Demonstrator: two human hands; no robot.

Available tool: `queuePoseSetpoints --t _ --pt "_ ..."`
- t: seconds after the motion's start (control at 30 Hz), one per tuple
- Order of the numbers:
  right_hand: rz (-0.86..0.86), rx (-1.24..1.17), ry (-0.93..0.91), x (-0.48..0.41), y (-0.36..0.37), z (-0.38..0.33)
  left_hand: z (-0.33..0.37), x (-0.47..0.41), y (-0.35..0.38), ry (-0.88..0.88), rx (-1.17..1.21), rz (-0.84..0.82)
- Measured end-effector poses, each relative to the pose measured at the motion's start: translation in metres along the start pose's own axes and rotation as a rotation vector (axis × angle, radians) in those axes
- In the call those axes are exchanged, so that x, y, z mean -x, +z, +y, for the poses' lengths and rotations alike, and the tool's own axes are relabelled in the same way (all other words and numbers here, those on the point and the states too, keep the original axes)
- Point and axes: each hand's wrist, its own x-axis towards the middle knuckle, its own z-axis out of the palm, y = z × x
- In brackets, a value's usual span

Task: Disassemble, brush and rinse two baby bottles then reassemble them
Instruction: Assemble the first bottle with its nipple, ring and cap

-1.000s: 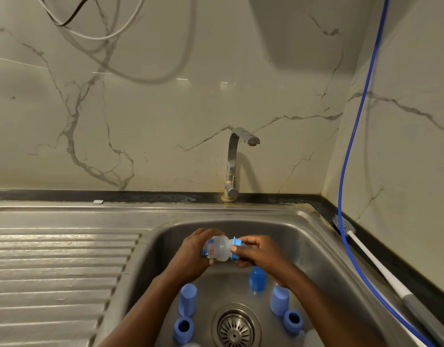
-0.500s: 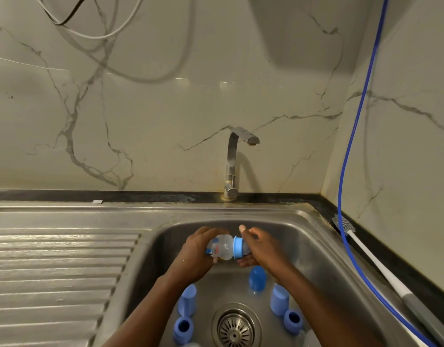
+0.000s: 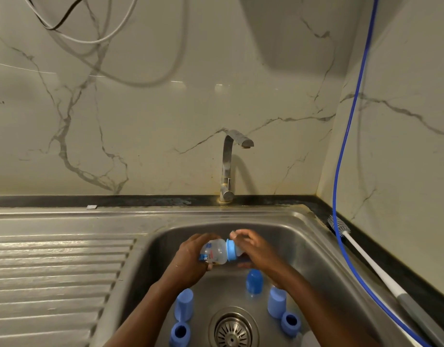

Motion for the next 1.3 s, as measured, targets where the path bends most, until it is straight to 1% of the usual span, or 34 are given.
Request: queuePoseSetpoints --t 0.07,0.1,0.2,0.27,0.3,0.33,0.37,0.43,0.47,0.57,0.63,0.7,0.8,0.87,0.9,1.07,1.17,1.23,1.3 --pt "-0.058 0.107 -0.104 0.000 -0.002 0.004 0.001 0.000 0.000 -0.007 0.001 -0.002" --pt "-0.040 0.133 -0.096 0.000 -0.002 0.002 0.002 -0.001 0.000 0.002 0.004 -0.007" --pt "0.047 0.139 0.058 0.002 0.002 -0.010 0.005 -0.002 0.000 0.028 0.005 -0.017" --pt "0.034 0.188 0.108 0.000 0.002 -0.009 0.004 0.000 0.000 0.019 0.000 -0.020" --pt "0.010 0.171 0.079 0.000 0.001 -0.007 0.004 0.000 -0.001 0.003 0.002 -0.017" --pt "-0.035 0.179 0.012 0.000 0.000 -0.003 0.003 0.001 -0.001 -0.009 0.006 -0.011" --pt "-0.070 0.242 -0.080 0.001 -0.001 0.001 0.002 0.001 -0.001 -0.016 0.008 -0.010" --pt "-0.065 0.369 -0.198 -0.003 -0.002 0.006 0.003 0.000 -0.001 -0.015 0.005 -0.018" --pt "-0.045 0.323 -0.180 -0.003 -0.001 0.004 0.004 0.000 -0.001 -0.018 0.004 -0.025" --pt "-0.055 0.113 0.037 -0.002 0.002 -0.008 0.009 0.000 -0.001 -0.029 -0.005 -0.048" --pt "-0.090 0.073 0.133 -0.001 0.001 -0.010 0.011 0.000 -0.001 -0.031 -0.021 -0.060" --pt "-0.081 0.069 0.114 0.000 0.002 -0.009 0.012 0.000 -0.002 -0.031 -0.025 -0.041" --pt "0.027 0.142 -0.055 0.000 0.002 -0.007 0.011 -0.001 -0.003 -0.046 0.000 -0.013" --pt "0.069 0.140 -0.087 0.001 0.004 -0.009 0.011 -0.001 -0.002 -0.056 0.005 -0.021" --pt "0.086 0.116 -0.062 0.001 0.006 -0.011 0.011 -0.001 -0.003 -0.056 -0.009 -0.019" --pt "0.099 -0.170 0.099 0.003 0.022 -0.020 0.013 -0.001 -0.012 -0.019 -0.113 0.051" --pt "0.108 -0.258 0.157 0.002 0.021 -0.022 0.018 0.000 -0.012 0.032 -0.146 0.092" --pt "0.085 -0.305 0.195 0.003 0.016 -0.022 0.022 0.000 -0.012 0.043 -0.153 0.104" --pt "0.021 -0.333 0.224 0.004 0.010 -0.023 0.022 0.001 -0.009 0.036 -0.135 0.109"
